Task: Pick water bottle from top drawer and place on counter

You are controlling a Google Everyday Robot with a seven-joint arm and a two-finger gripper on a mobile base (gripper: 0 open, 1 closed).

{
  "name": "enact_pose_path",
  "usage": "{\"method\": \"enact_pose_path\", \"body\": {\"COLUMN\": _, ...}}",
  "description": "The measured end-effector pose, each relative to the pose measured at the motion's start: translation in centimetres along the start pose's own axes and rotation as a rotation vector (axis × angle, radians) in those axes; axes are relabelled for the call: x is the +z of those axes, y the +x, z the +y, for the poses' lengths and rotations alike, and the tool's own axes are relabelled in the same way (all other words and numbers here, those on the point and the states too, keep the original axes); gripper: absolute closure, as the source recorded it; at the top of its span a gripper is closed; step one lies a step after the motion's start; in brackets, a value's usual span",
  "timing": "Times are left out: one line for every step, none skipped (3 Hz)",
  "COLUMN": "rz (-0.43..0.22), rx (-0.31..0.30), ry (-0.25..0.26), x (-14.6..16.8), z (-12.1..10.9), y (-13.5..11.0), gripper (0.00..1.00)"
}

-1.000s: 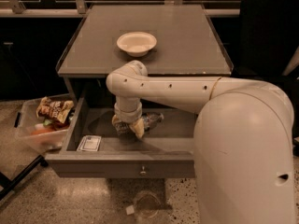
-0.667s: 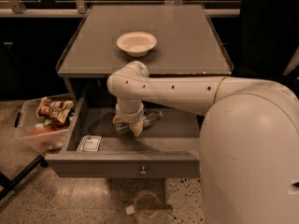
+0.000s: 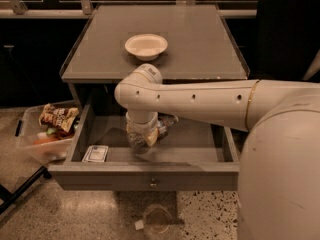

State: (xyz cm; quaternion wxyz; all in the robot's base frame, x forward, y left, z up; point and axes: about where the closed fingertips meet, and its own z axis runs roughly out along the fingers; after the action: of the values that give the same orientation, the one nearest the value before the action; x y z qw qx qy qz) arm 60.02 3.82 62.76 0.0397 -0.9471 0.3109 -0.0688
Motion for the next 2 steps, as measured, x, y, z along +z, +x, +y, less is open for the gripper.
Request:
{"method": "enact_pose_path", "body": {"rz": 0.054, "rx": 0.008, "ry": -0.019, "x": -2.3, "z": 2.1, "y": -0.6, "gripper": 1.0}}
{"method": "enact_pose_path", "body": {"rz": 0.119, "rx": 0.035, "ry": -0.037, "x": -5.4, "z": 4.5, "y": -0.6, "gripper": 1.0}}
